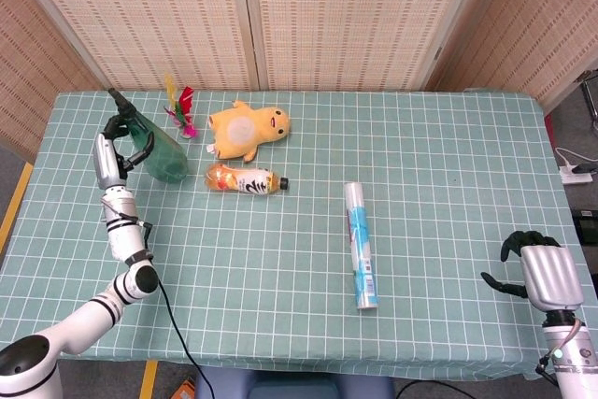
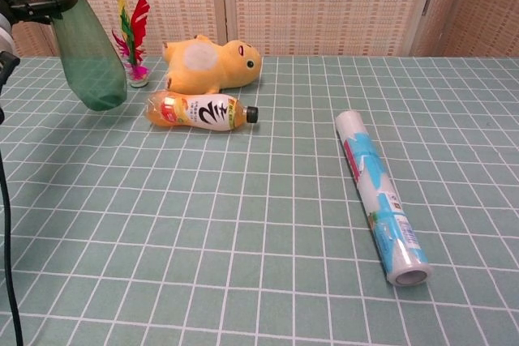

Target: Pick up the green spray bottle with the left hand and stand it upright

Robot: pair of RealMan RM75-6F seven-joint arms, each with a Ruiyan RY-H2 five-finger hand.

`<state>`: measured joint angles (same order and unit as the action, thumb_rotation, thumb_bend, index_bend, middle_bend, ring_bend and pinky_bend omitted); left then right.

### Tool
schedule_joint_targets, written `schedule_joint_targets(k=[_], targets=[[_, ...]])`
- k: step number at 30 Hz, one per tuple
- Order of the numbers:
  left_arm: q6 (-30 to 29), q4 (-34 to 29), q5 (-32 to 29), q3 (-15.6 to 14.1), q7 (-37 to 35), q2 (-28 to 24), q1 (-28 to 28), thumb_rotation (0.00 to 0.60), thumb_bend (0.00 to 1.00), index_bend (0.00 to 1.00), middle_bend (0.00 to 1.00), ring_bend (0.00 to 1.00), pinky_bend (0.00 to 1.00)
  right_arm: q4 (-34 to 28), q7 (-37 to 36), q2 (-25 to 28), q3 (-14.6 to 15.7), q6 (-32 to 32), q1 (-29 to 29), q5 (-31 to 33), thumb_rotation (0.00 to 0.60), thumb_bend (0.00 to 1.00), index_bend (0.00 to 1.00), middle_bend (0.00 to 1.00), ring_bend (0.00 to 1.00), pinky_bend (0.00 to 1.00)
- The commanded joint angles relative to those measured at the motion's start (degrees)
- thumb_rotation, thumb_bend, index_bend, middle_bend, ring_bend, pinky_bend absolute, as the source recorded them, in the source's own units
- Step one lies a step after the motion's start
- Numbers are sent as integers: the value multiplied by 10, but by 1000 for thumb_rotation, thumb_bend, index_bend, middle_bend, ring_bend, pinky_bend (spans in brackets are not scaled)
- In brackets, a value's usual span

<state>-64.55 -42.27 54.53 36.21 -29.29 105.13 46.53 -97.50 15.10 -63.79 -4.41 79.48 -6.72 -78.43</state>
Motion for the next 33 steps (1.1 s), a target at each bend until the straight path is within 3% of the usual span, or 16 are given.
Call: schedule_joint_targets(k=[1, 7, 16, 24, 33], targets=[[11, 37, 12, 11, -37, 5, 21, 600, 274, 415, 508, 424, 297, -7, 10, 2, -1, -4, -1, 7, 600, 93, 600, 413, 330, 417], [58, 117, 12, 13, -89, 21, 49, 600, 271, 404, 496, 412, 290, -16, 22, 4, -1, -7, -3, 15, 600, 97, 602, 413, 330, 418], [102, 227, 38, -11, -177, 56, 79, 600, 265, 404, 495, 408, 287, -36, 58, 6, -3, -17, -10, 38, 600, 102, 603, 413, 330, 417], [145, 291, 54, -36, -219, 77, 81, 600, 247, 393, 482, 390, 283, -50, 88, 6, -5, -20, -14, 60, 600, 117, 603, 413, 330, 418], [167, 319, 62, -52, -241, 91, 81, 600, 240, 393, 480, 382, 282, -57, 102, 6, -4, -20, -16, 74, 600, 126, 603, 413, 330, 419]])
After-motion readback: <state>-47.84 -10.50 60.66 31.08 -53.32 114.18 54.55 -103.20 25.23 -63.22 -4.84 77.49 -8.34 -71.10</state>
